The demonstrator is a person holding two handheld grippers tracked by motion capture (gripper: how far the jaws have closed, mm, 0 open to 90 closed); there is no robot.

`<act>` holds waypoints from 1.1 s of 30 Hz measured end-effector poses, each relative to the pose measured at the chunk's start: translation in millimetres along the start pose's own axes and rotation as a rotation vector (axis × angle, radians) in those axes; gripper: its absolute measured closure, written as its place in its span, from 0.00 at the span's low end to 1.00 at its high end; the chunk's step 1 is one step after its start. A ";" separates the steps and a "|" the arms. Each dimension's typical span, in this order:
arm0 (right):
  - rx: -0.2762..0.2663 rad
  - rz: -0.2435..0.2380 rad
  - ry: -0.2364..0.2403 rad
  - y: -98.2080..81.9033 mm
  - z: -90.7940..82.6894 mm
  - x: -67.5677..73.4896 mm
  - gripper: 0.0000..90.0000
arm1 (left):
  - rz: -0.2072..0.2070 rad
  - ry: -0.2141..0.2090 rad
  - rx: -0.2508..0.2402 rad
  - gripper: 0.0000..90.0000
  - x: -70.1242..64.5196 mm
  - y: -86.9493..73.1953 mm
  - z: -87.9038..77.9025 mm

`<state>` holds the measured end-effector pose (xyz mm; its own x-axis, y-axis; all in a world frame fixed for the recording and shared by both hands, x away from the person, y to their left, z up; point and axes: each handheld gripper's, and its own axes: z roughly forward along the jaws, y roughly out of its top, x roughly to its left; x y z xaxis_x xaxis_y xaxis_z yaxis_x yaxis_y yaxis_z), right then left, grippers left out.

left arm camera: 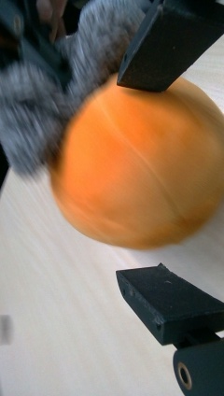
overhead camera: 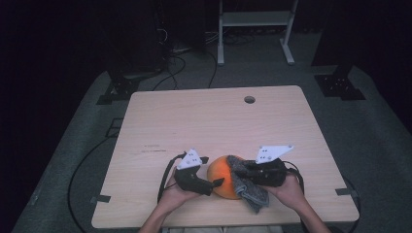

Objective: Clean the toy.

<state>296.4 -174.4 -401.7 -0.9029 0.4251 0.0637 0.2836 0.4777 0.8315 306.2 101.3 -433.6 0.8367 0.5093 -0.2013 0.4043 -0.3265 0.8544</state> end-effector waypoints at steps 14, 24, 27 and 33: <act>-0.019 -0.027 -0.041 -0.6 -0.8 -3.2 0.85 | 0.110 0.091 -0.073 0.41 -11.5 1.6 -10.3; -0.073 -0.039 -0.017 6.0 -1.3 2.4 0.85 | 0.105 0.039 -0.060 0.22 -12.1 2.2 -5.7; -0.080 0.012 -0.036 -0.2 -6.0 -7.9 0.85 | 0.023 0.002 -0.045 0.23 -1.9 -0.9 -3.4; -0.107 -0.073 -0.044 14.3 -9.0 9.5 0.85 | 0.098 0.064 -0.070 0.44 -17.7 3.0 1.4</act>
<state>289.0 -170.5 -384.2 -0.9040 0.4270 -0.0212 0.1798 0.4247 0.8873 293.2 90.1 -428.1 0.8449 0.5279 -0.0862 0.2931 -0.3222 0.9002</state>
